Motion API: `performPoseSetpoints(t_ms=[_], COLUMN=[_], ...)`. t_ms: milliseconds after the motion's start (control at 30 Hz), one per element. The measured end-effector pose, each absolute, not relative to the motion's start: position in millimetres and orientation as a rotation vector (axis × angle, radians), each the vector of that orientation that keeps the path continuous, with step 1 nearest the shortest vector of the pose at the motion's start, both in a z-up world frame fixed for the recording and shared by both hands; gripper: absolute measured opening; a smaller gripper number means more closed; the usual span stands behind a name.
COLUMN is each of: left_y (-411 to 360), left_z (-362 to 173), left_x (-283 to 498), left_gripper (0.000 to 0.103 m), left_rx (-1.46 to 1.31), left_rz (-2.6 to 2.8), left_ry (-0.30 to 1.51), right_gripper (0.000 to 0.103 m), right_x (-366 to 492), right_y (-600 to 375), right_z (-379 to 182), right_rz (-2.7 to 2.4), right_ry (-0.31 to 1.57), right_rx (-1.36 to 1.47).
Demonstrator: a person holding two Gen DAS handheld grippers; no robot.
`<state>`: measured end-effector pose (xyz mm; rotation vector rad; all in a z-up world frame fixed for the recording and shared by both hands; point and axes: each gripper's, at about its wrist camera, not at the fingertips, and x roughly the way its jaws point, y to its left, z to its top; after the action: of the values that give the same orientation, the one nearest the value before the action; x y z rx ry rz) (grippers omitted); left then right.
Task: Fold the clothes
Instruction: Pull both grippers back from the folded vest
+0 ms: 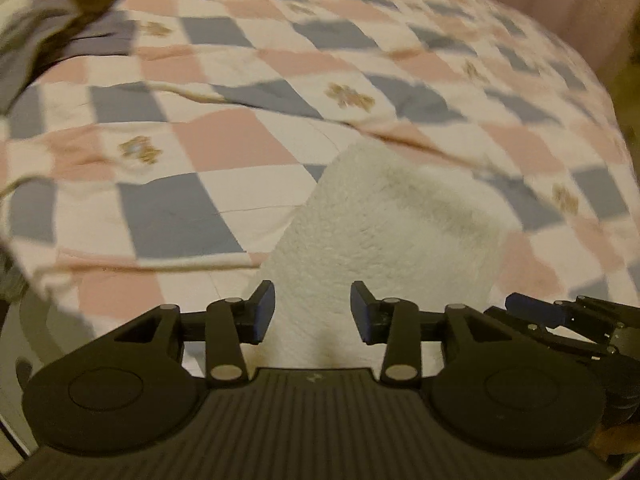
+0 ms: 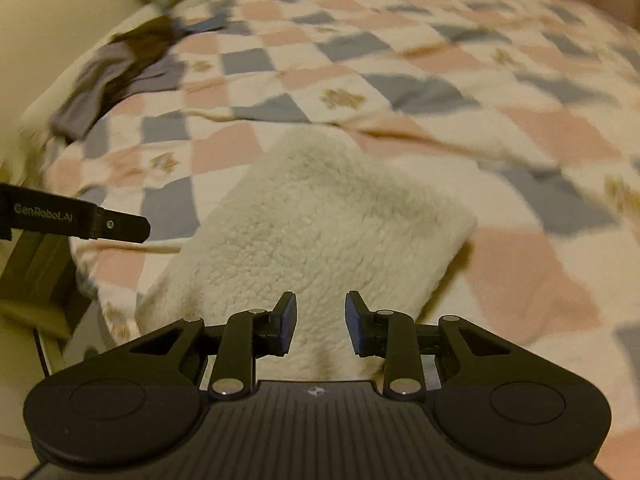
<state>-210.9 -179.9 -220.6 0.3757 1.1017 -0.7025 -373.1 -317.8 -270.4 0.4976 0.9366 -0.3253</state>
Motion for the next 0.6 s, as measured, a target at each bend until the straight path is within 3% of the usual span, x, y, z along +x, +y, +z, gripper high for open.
performPoseSetpoints(t_ms=[300,600], left_y=[-149.7,-97.9], left_z=[-162.4,-141.9], left_x=[-281.9,-329.9], left_gripper=[0.048,0.053], left_rx=[0.314,0.282], left_rz=[-0.587,-0.582], left_ry=[1.030,1.013], right_gripper=[0.040,0.049], right_x=[-412.3,-435.0], right_y=[-318.8,-272.5], right_z=[-212.1,-184.3], right_rz=[-0.236,-0.261], right_ry=[0.880,0.910], right_rx=[0.391,0.325])
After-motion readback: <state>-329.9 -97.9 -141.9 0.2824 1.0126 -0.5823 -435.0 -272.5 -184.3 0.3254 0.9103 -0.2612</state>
